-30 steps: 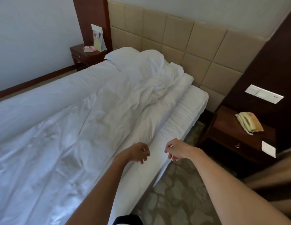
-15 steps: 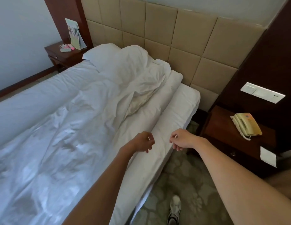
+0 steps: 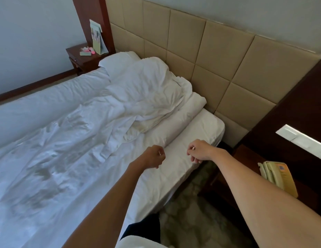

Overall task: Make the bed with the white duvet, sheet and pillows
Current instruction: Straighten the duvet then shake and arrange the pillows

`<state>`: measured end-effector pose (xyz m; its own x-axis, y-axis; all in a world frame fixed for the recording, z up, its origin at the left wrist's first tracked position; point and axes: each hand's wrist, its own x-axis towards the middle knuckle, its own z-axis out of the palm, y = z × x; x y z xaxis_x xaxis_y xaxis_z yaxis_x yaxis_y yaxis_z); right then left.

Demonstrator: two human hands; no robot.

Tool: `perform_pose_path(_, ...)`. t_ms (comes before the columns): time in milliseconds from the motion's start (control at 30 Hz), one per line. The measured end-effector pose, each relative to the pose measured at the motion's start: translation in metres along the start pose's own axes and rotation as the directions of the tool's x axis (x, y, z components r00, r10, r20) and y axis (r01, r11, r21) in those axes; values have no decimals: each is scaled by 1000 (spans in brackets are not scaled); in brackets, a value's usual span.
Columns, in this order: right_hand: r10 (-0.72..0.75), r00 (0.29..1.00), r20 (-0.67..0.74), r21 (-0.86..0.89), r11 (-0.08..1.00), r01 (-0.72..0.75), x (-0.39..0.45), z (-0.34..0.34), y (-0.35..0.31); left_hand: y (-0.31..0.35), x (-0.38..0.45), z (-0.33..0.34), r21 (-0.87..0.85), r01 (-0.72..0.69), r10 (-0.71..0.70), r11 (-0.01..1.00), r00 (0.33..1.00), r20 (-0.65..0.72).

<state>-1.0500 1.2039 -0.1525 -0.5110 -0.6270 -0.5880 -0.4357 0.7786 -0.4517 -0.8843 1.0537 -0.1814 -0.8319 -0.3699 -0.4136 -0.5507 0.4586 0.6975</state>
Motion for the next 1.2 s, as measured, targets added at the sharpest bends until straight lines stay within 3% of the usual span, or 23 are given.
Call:
perform_pose_path(333, 16, 999, 43, -133, 991, -10, 152, -94, -12, 14, 166, -37, -104, 62, -82, 993, 977, -199)
perform_pose_path(500, -4, 999, -46, -153, 988, -3, 226, -148, -15, 22, 238, -69, -77, 87, -106, 993, 953, -283)
perform_pose_path(700, -39, 999, -33, -213, 977, 31, 302, -169, -11, 26, 299, -77, 15, 94, -86, 995, 953, -290)
perform_pose_path(967, 6, 1000, -13, -98, 995, -7, 415, -180, 18, 26, 396, -57, 221, 273, -226, 936, 949, -218)
perform_pose_path(1067, -113, 992, 54, -262, 957, 123, 448, -187, 34, 24, 431, -48, 285, 318, -259, 904, 939, -224)
perform_pose_path(1200, -281, 944, 172, -469, 819, 329, 493, -195, 53, 11, 474, -31, 323, 358, -317, 876, 932, -174)
